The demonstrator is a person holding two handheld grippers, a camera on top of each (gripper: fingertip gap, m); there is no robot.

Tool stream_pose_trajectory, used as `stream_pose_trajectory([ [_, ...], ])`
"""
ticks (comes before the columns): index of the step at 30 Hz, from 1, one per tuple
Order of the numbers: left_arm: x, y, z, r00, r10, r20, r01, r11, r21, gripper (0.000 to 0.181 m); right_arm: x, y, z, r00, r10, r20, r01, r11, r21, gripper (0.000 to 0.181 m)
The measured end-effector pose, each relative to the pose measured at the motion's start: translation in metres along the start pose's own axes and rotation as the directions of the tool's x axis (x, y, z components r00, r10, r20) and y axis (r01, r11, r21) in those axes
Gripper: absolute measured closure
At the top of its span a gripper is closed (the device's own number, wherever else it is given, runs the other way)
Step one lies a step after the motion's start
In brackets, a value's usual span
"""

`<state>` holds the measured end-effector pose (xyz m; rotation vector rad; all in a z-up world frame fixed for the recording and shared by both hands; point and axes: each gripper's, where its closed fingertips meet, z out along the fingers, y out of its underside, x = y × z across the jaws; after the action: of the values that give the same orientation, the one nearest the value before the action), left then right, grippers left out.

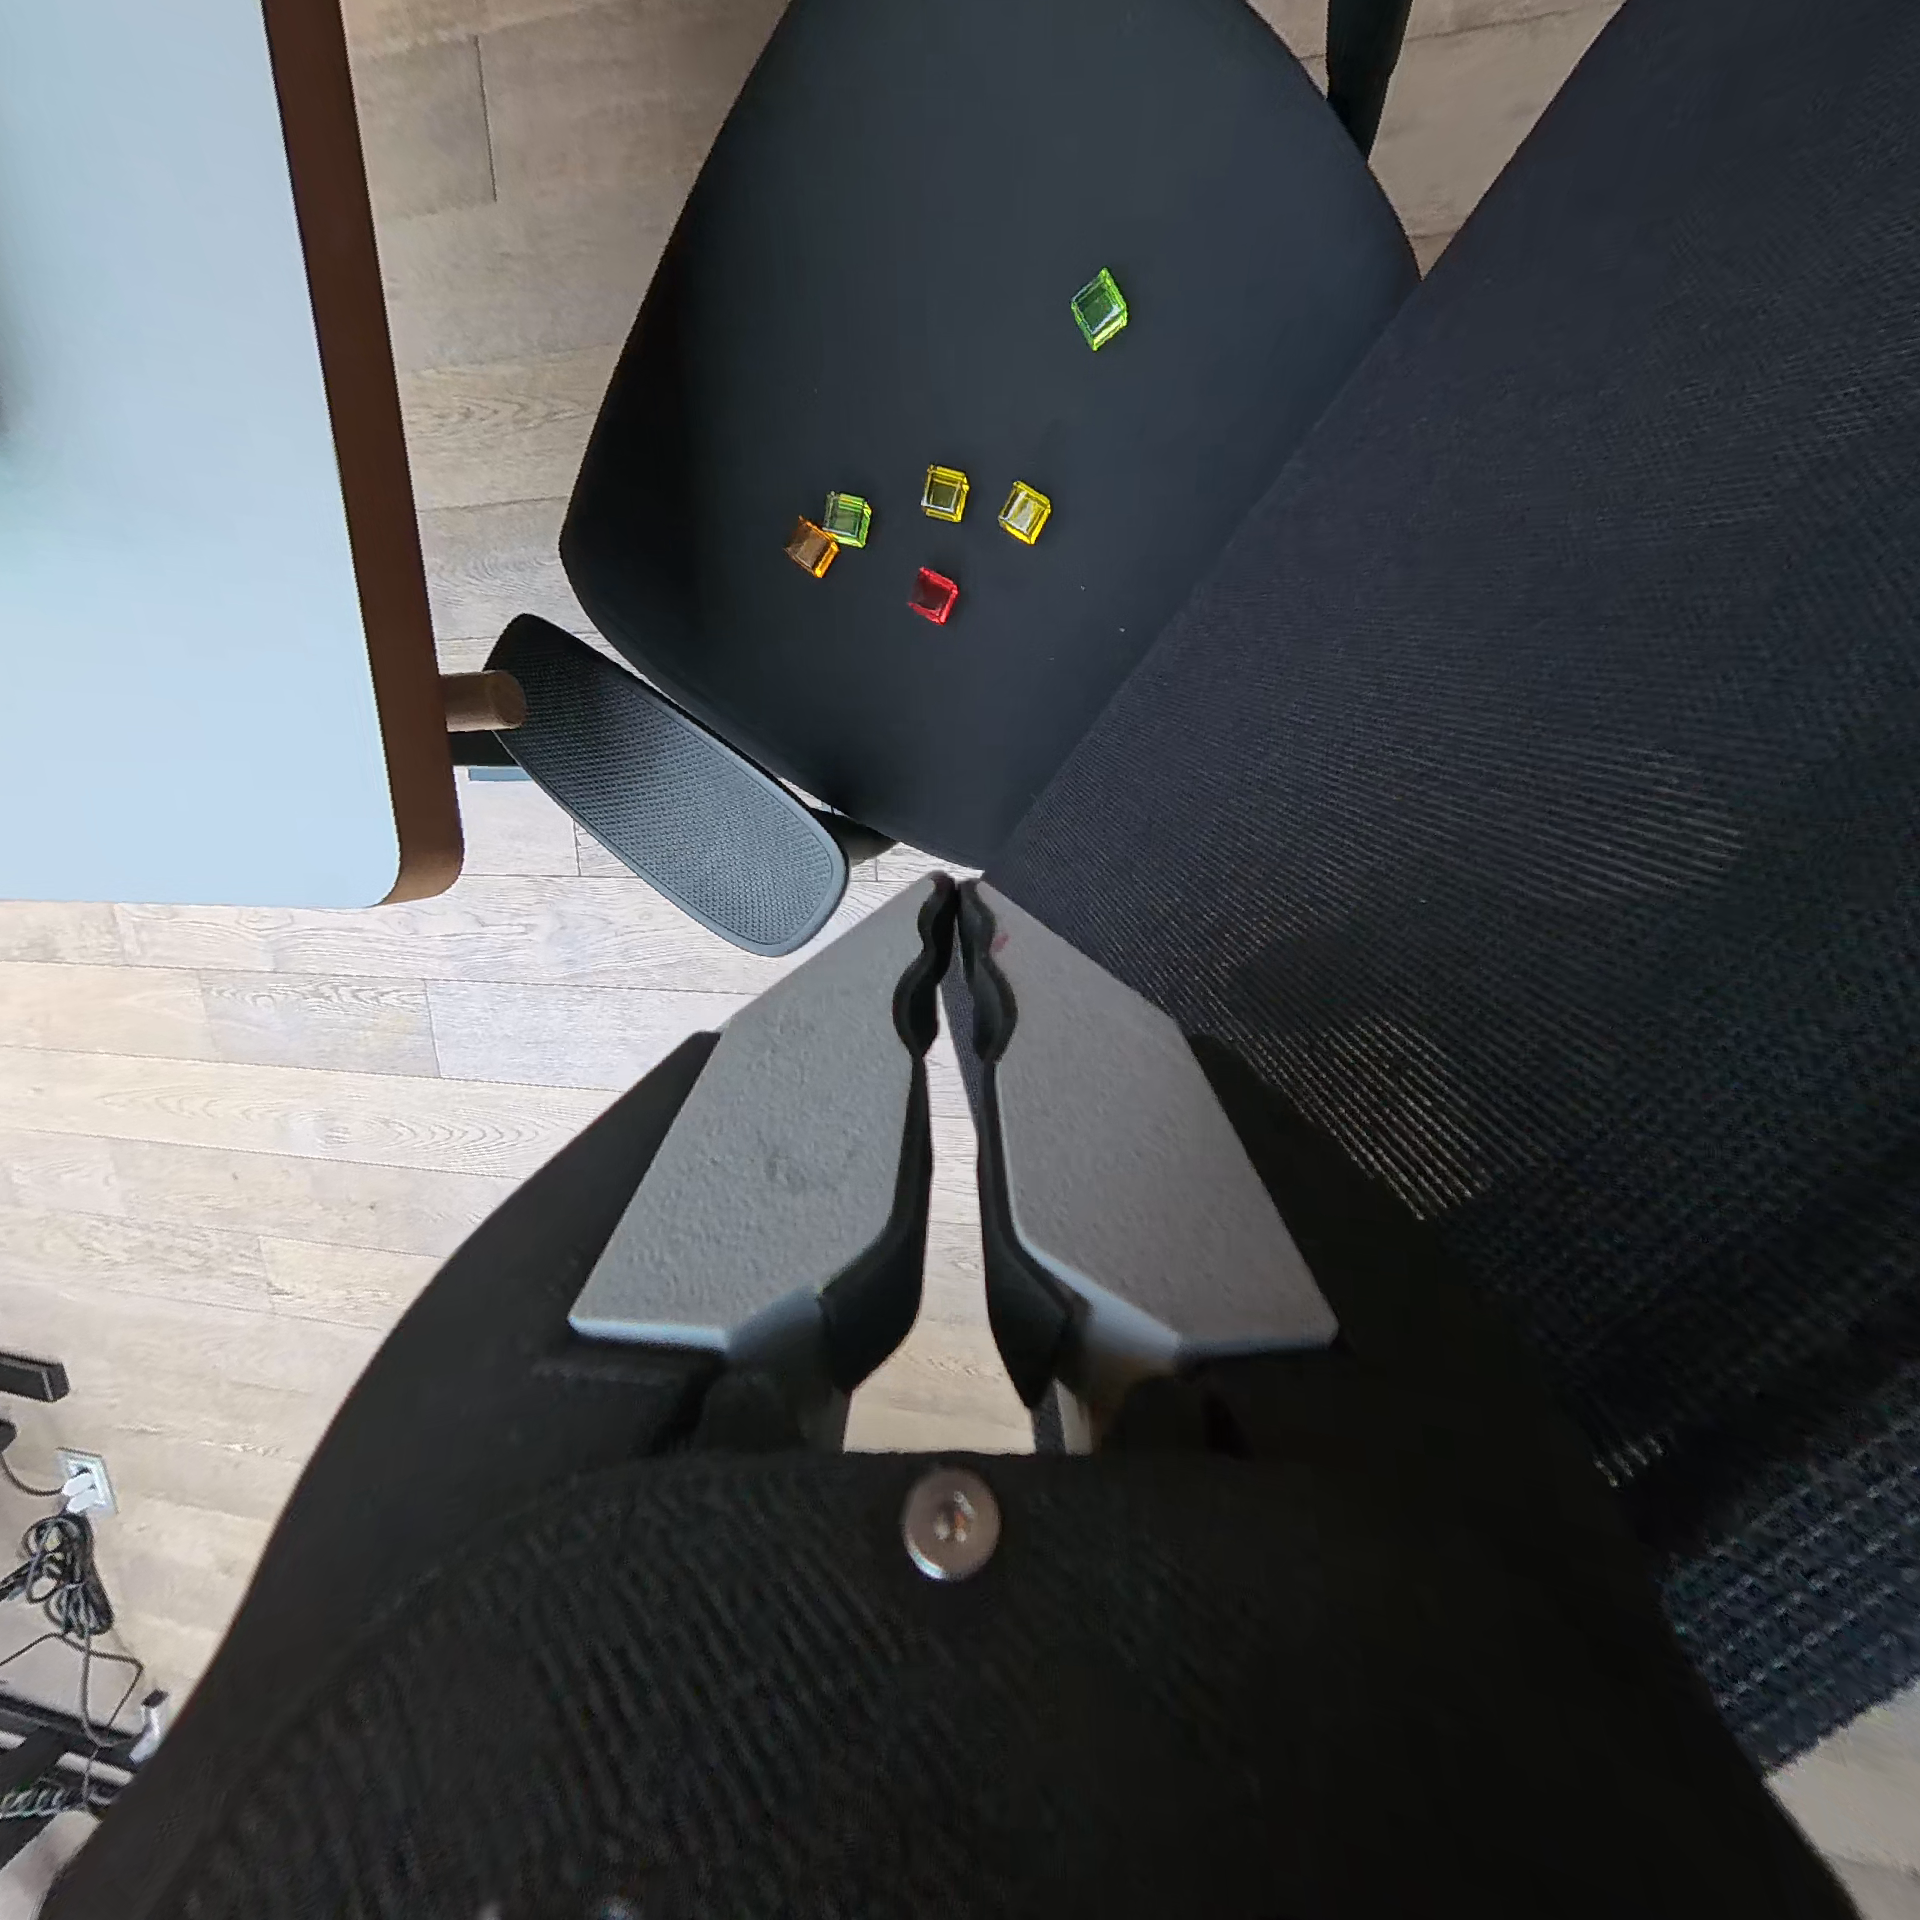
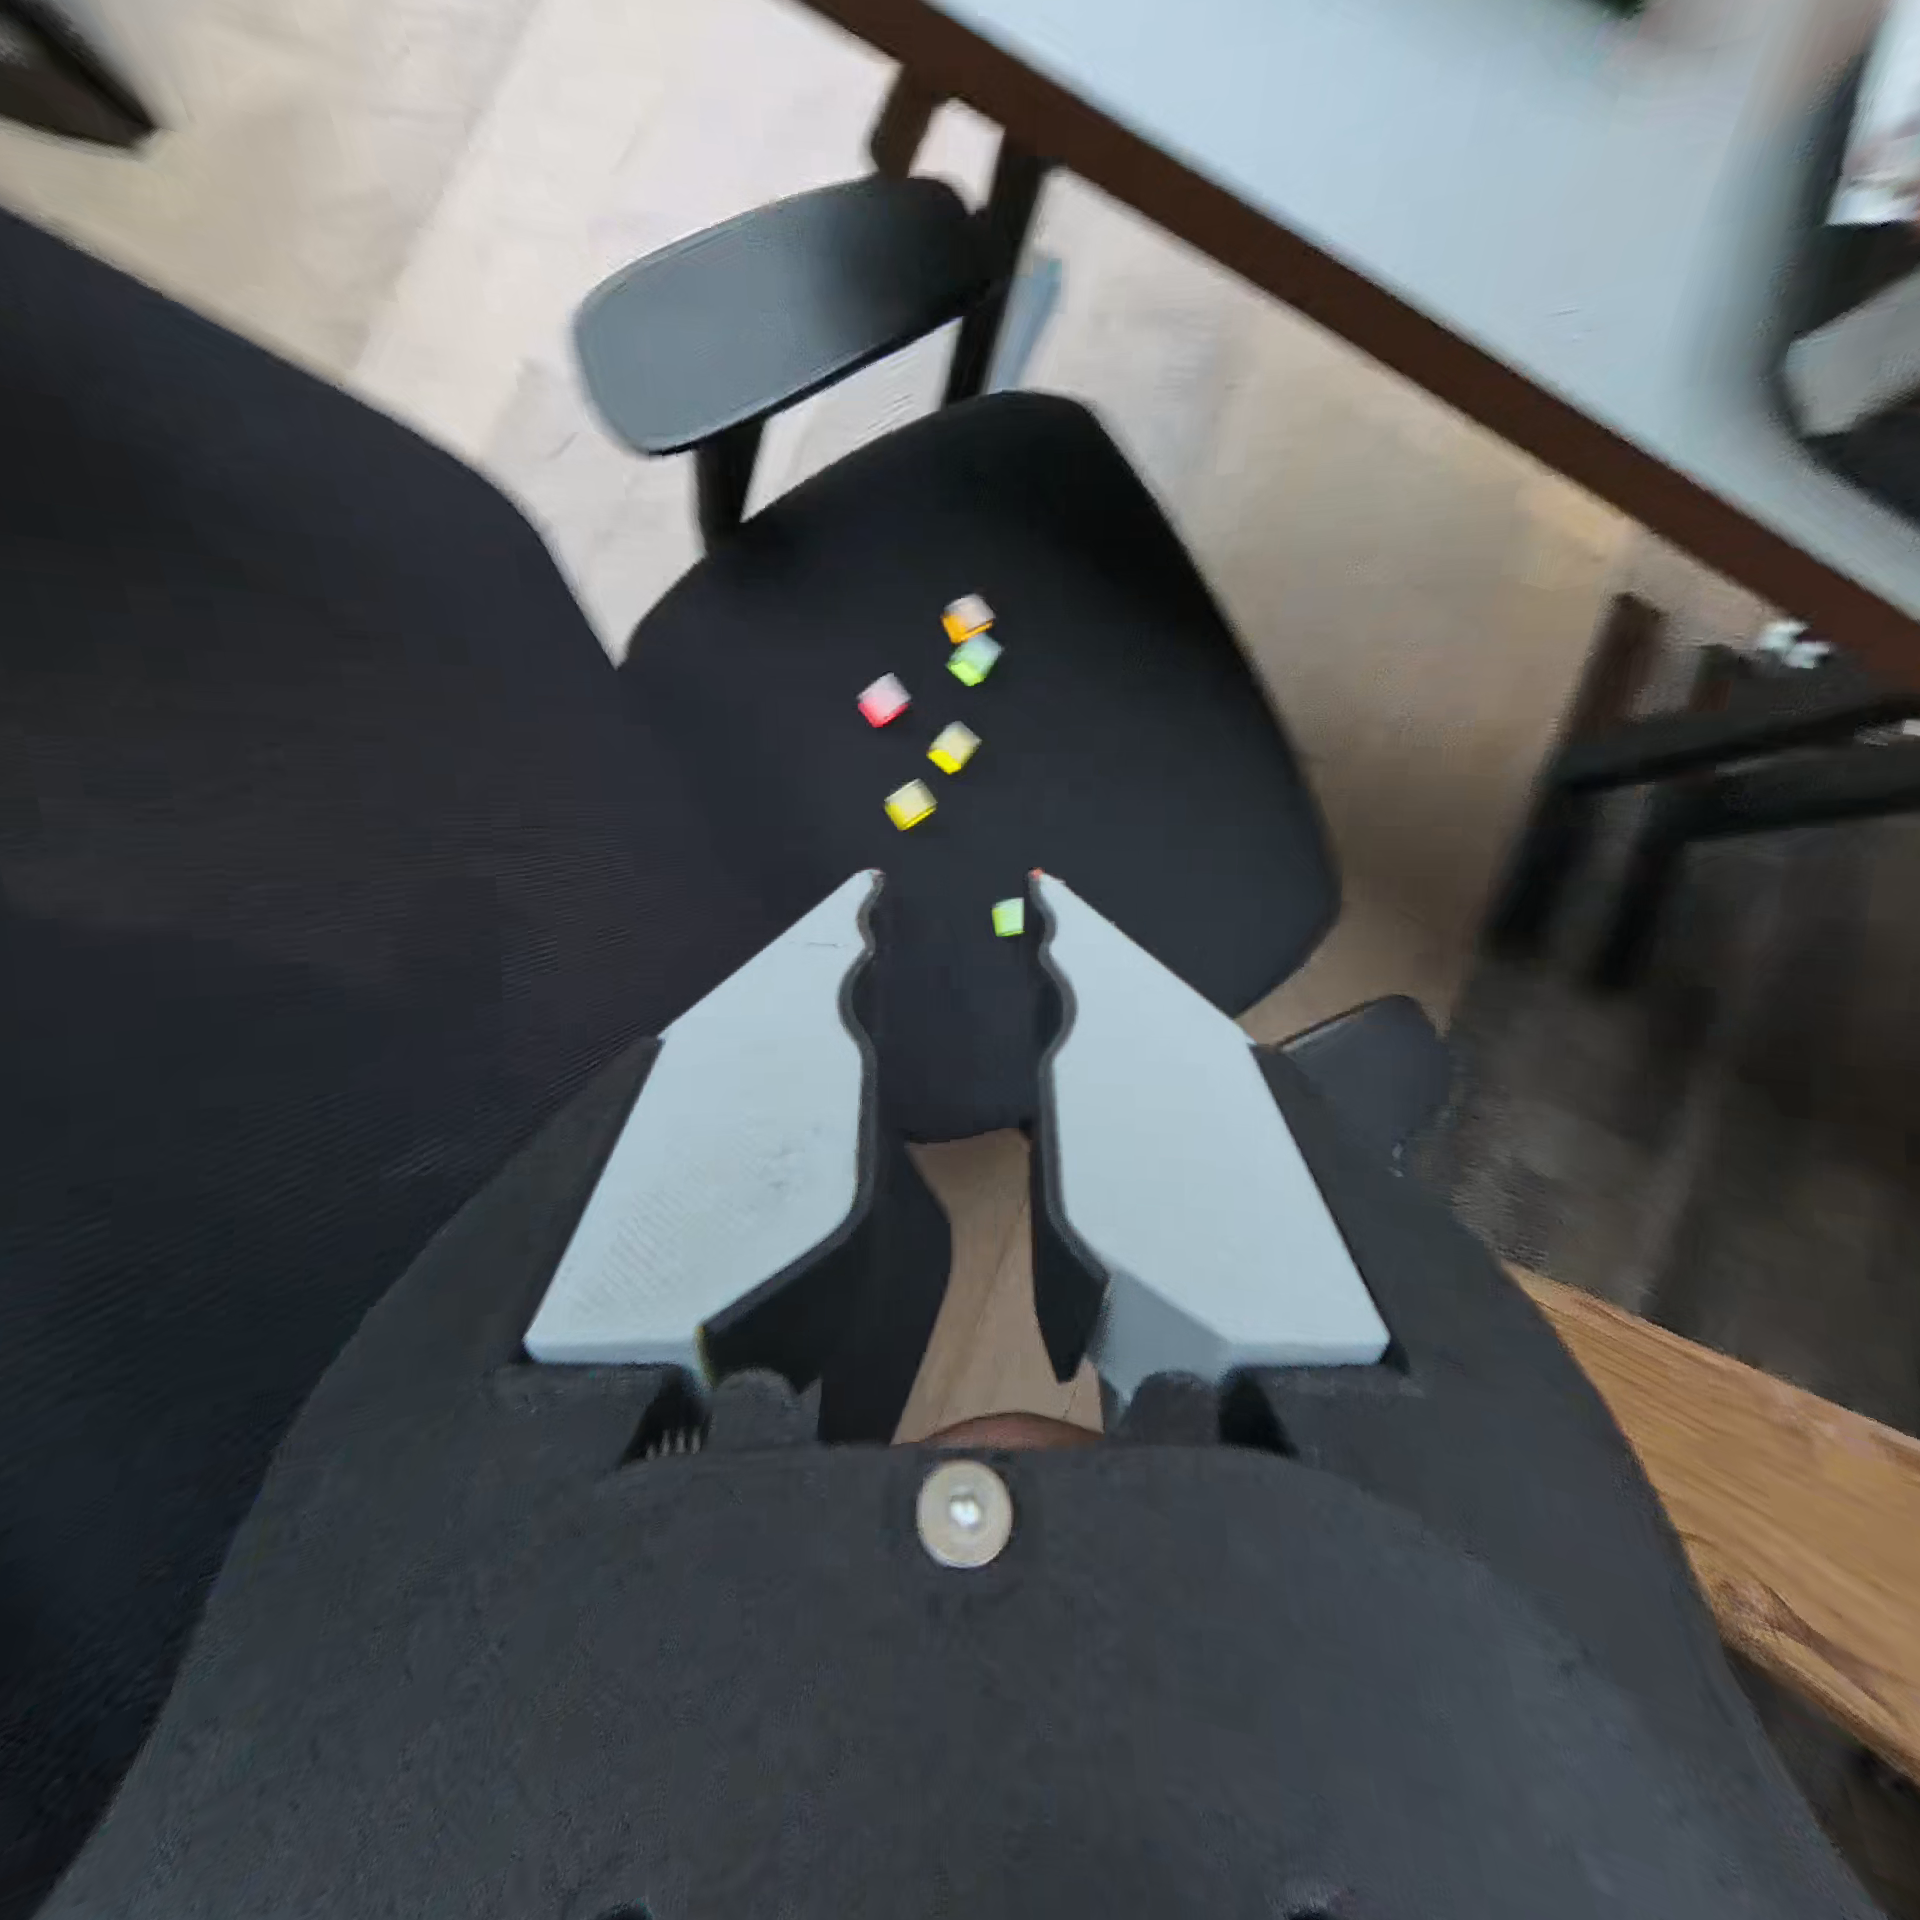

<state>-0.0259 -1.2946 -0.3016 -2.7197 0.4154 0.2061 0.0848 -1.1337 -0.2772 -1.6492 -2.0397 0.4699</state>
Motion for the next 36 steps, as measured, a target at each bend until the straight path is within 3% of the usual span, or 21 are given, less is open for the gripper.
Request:
stream_pose_trajectory([
  [3, -0.002, -0.003, -0.003, 1.000, -0.001, 0.011, 0.001, 1.000, 0.026, 0.181, 0.028, -0.016, -0.019, 0.989, 0.058, -0.133, -0.043, 0.993, 0.110, 0.143],
  [6, -0.001, -0.005, -0.004, 1.000, 0.007, 0.017, -0.008, 0.999, 0.035, 0.181, 0.030, -0.024, -0.026, 0.984, 0.035, -0.178, -0.003, 0.984, 0.177, 0.127],
  [15, 0.006, -0.011, -0.008, 0.998, 0.059, -0.008, -0.058, 0.996, 0.071, 0.181, 0.013, 0.003, 0.000, 0.990, -0.053, -0.134, 0.053, 0.999, -0.001, 0.118],
  [18, 0.008, -0.017, -0.012, 0.996, 0.092, 0.001, -0.091, 0.989, 0.113, 0.181, 0.024, 0.019, 0.008, 0.979, -0.071, -0.192, 0.054, 0.995, -0.088, 0.101],
  [22, 0.011, -0.022, -0.016, 0.994, 0.106, -0.011, -0.103, 0.983, 0.155, 0.181, 0.038, 0.043, 0.015, 0.961, -0.112, -0.252, 0.058, 0.975, -0.215, 0.102],
  [25, 0.012, -0.022, -0.016, 0.994, 0.107, -0.024, -0.102, 0.983, 0.155, 0.181, 0.032, 0.054, 0.019, 0.971, -0.120, -0.206, 0.065, 0.964, -0.258, 0.132],
  [30, 0.006, -0.021, -0.016, 0.998, 0.067, -0.001, -0.066, 0.987, 0.149, 0.181, 0.023, 0.067, 0.033, 0.973, -0.187, -0.137, 0.130, 0.930, -0.345, 0.138],
  [36, -0.013, -0.006, -0.012, 0.997, -0.070, 0.042, 0.066, 0.994, 0.091, 0.181, 0.017, 0.053, 0.075, 0.978, -0.210, 0.000, 0.201, 0.935, -0.294, 0.134],
])
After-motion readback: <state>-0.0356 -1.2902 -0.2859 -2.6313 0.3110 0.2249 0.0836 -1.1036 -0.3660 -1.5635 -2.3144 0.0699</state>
